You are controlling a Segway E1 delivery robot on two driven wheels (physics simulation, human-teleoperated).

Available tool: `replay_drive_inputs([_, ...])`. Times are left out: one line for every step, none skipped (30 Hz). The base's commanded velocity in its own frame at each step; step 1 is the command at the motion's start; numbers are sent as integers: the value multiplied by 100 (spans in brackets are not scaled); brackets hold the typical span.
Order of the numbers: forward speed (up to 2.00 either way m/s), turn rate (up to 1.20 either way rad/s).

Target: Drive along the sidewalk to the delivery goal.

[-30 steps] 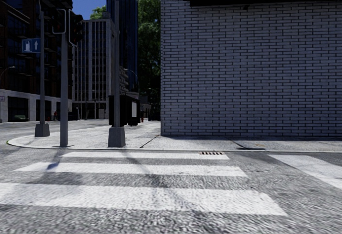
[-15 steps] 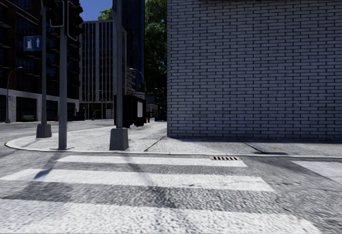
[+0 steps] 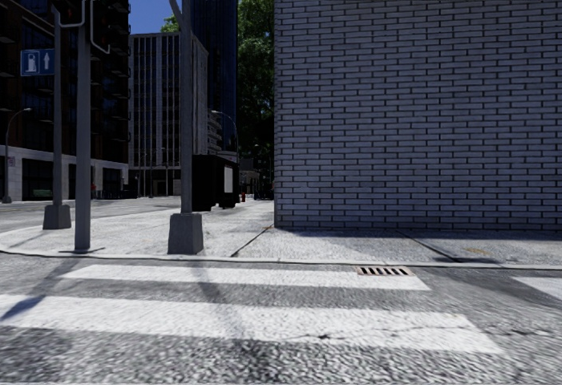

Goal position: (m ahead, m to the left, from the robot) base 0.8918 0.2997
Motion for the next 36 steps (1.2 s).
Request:
replay_drive_inputs([95, 0])
replay_drive_inputs([95, 0])
replay_drive_inputs([95, 0])
replay_drive_inputs([95, 0])
replay_drive_inputs([95, 0])
replay_drive_inputs([95, 0])
replay_drive_inputs([95, 0])
replay_drive_inputs([95, 0])
replay_drive_inputs([95, 0])
replay_drive_inputs([95, 0])
replay_drive_inputs([95, 0])
replay_drive_inputs([95, 0])
replay_drive_inputs([95, 0])
replay_drive_inputs([95, 0])
replay_drive_inputs([95, 0])
replay_drive_inputs([95, 0])
replay_drive_inputs([96, 0])
replay_drive_inputs([96, 0])
replay_drive_inputs([96, 0])
replay_drive_inputs([97, 0])
replay_drive_inputs([98, 0])
replay_drive_inputs([98, 0])
replay_drive_inputs([98, 0])
replay_drive_inputs([98, 0])
replay_drive_inputs([98, 0])
replay_drive_inputs([10, 0])
replay_drive_inputs([0, 0])
replay_drive_inputs([0, 0])
replay_drive_inputs([0, 0])
replay_drive_inputs([0, 0])
replay_drive_inputs([0, 0])
replay_drive_inputs([0, 0])
replay_drive_inputs([0, 0])
replay_drive_inputs([0, 0])
replay_drive_inputs([0, 0])
replay_drive_inputs([0, 0])
